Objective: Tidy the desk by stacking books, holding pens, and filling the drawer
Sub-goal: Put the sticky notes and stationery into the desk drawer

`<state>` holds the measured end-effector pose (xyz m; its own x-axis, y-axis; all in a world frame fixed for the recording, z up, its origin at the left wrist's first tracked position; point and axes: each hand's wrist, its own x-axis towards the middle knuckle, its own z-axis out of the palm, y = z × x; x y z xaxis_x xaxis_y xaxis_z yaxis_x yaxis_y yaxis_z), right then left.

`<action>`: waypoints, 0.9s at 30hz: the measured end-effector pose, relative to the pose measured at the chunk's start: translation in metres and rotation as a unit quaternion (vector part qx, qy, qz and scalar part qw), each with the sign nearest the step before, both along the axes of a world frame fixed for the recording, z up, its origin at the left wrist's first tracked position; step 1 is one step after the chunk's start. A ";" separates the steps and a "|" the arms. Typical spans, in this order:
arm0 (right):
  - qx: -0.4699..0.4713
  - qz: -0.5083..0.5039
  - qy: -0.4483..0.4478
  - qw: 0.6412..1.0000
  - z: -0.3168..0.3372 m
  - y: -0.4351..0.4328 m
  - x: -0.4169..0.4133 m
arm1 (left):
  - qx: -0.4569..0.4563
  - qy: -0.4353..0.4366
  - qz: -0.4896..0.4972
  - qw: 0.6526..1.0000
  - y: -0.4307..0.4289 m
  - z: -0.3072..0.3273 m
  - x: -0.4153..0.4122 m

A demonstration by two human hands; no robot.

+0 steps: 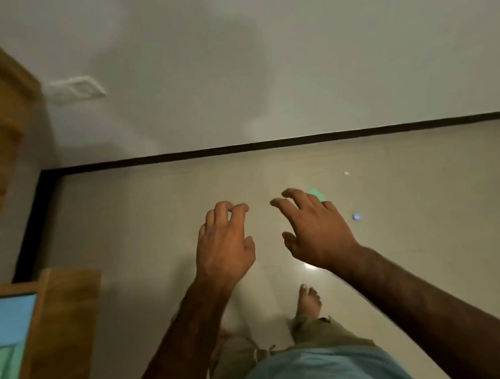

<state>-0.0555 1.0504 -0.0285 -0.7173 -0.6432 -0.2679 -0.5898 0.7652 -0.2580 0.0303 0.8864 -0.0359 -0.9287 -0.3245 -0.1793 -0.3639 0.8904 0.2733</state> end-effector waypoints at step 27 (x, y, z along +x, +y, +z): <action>0.089 -0.313 -0.194 0.925 -0.294 0.201 -0.191 | 0.051 -0.222 -0.316 0.921 0.119 -0.290 -0.332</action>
